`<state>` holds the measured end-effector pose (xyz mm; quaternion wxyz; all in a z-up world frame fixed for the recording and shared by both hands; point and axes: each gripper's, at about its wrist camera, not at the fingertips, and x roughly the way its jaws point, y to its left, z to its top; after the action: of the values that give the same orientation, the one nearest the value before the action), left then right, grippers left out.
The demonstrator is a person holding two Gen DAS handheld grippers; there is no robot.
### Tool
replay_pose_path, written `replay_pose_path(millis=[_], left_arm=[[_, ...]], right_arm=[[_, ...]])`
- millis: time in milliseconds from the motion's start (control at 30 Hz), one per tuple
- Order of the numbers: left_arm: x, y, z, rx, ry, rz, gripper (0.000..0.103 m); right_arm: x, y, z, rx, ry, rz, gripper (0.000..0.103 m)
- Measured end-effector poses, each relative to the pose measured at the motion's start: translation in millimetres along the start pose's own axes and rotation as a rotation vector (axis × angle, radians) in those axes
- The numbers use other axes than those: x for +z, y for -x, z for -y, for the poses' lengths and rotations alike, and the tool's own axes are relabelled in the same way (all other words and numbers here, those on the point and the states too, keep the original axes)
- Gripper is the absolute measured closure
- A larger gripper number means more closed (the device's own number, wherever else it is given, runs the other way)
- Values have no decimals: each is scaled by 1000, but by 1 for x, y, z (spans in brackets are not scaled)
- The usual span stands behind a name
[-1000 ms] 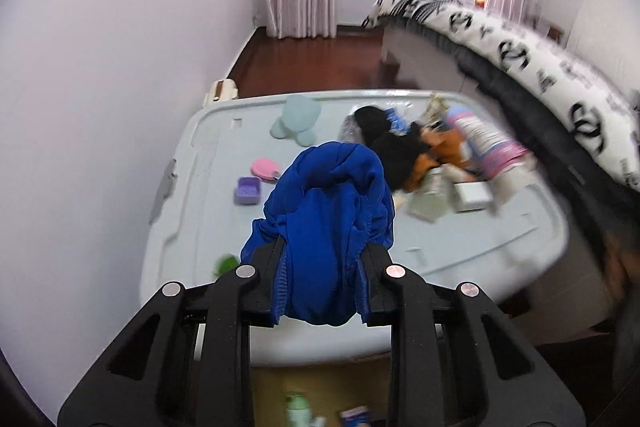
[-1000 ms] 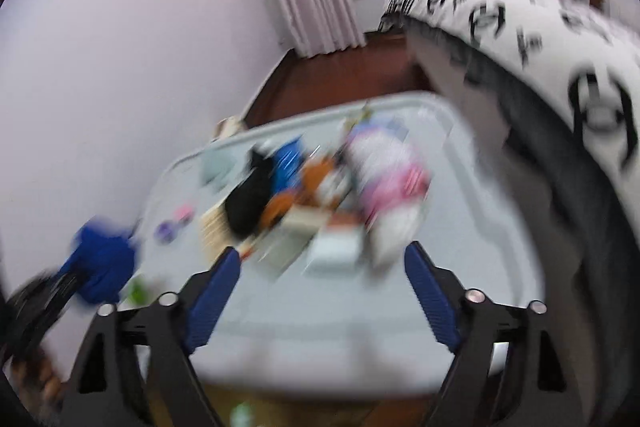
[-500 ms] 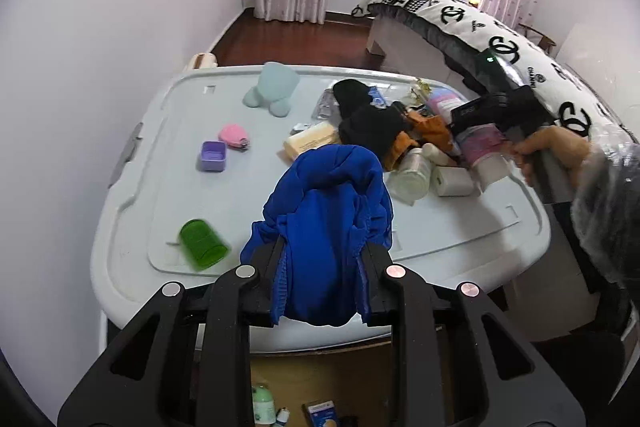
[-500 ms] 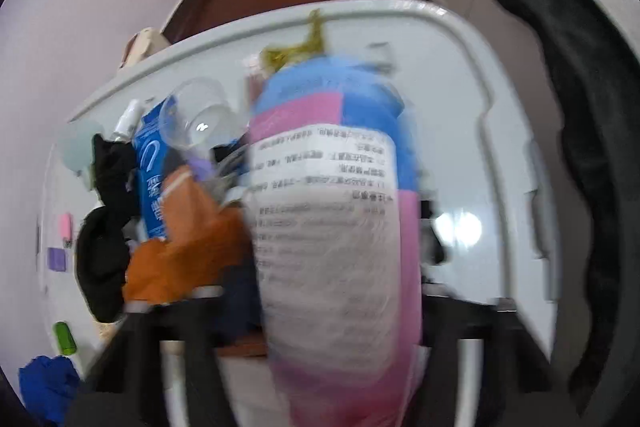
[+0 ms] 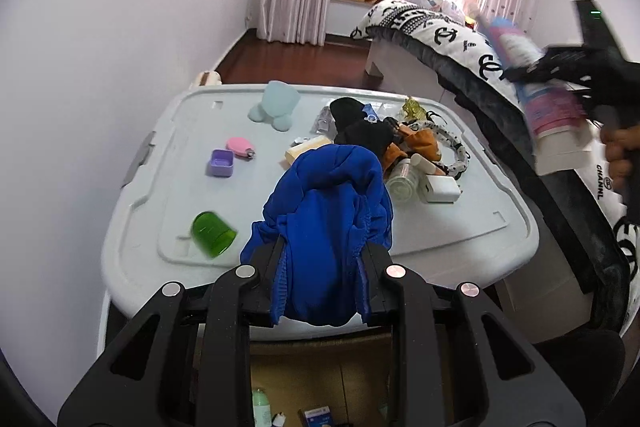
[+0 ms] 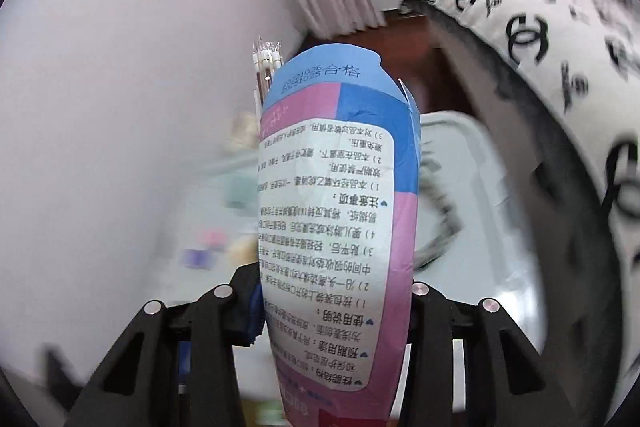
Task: Collect trash
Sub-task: 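Release the blue cloth and pink-blue packet into the cardboard box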
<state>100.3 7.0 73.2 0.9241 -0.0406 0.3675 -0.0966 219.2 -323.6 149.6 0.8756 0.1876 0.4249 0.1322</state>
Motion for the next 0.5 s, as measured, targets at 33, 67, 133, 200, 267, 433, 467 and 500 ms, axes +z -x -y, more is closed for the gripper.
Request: replay_pose_path(millis=[33,67,133,200,267,433,467,500], left_arm=[[-6,12,1,6,2,12,77],[-11,21,3,9,1,21,77],[-27,44,6,20,9,29,77],[-46,60,7,13,27,17,77],[-74,76,11,14,34,0,77],[-136,79,23,65,-28,-60,77],[-145,76,22,60,-32,-83,77],[-152,73,20,59,-36,-100,77]], right_arm=[[-11,11,-6,36,-10,16,60],[-25,22,-13,69,-3,31,60],[-63,44,-27,103,15,64,59],[-105,53,-34,125,10,65,59],[-155,57,-40,101,16,71,59],[-261,42,-47,17,23,44,59],[-276,37,-45,10,14,31,59],[-293,30,-43,0,0,8,58]])
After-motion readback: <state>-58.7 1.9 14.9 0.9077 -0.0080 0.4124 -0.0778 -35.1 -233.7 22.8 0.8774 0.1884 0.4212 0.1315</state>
